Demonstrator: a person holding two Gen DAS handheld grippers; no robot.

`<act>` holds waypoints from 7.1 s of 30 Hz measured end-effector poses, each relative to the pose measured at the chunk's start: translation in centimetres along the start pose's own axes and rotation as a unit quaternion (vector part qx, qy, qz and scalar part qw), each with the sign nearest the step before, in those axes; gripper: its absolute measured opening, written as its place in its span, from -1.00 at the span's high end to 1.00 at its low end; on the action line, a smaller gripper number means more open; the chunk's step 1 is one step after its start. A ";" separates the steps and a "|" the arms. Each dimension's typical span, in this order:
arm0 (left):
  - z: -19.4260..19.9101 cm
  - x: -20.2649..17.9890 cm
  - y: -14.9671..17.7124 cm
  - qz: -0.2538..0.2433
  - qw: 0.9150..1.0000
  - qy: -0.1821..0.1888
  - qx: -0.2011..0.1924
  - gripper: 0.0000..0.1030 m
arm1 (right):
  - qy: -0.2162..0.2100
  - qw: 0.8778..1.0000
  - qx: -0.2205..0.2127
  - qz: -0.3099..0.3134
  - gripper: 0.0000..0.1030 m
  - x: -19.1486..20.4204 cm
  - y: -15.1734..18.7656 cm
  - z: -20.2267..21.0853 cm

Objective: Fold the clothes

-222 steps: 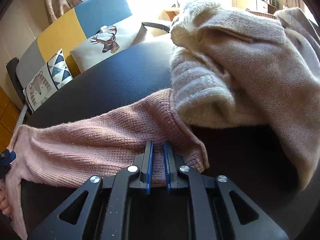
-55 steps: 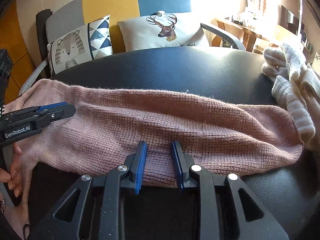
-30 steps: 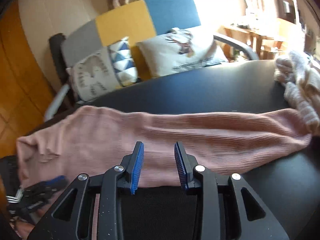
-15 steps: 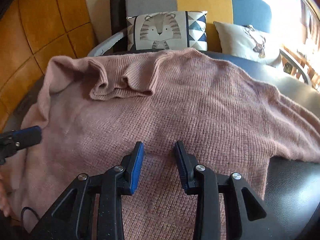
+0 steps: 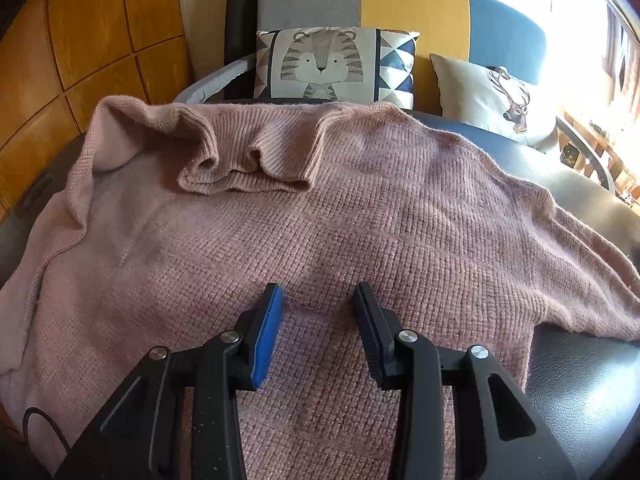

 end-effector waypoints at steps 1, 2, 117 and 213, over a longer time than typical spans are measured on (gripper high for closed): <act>-0.1 -0.8 0.3 -0.016 1.000 -0.004 0.002 0.45 | -0.001 1.000 0.000 -0.001 0.21 -0.1 0.0 0.0; -0.5 -1.5 0.7 -0.040 0.999 -0.023 0.008 0.45 | -0.004 1.000 -0.001 -0.003 0.21 -0.1 0.0 0.0; -11.3 8.5 -18.2 0.002 0.983 -0.173 -0.058 0.45 | 0.009 1.000 -0.003 0.009 0.19 -0.5 -0.1 0.4; -17.5 -5.6 -12.0 -0.013 0.996 -0.079 -0.039 0.39 | 0.027 0.994 0.046 0.092 -0.30 -5.4 -3.3 -1.9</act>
Point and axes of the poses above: each gripper's, at about its wrist camera, not at the fingertips, and z roughly against the way its jaws point, x to its left, y to its underside, the point moved 4 cm from there along -z, roughly the way its jaws point, and after that the axes turned 14 degrees about -y, right-handed, at the moved point
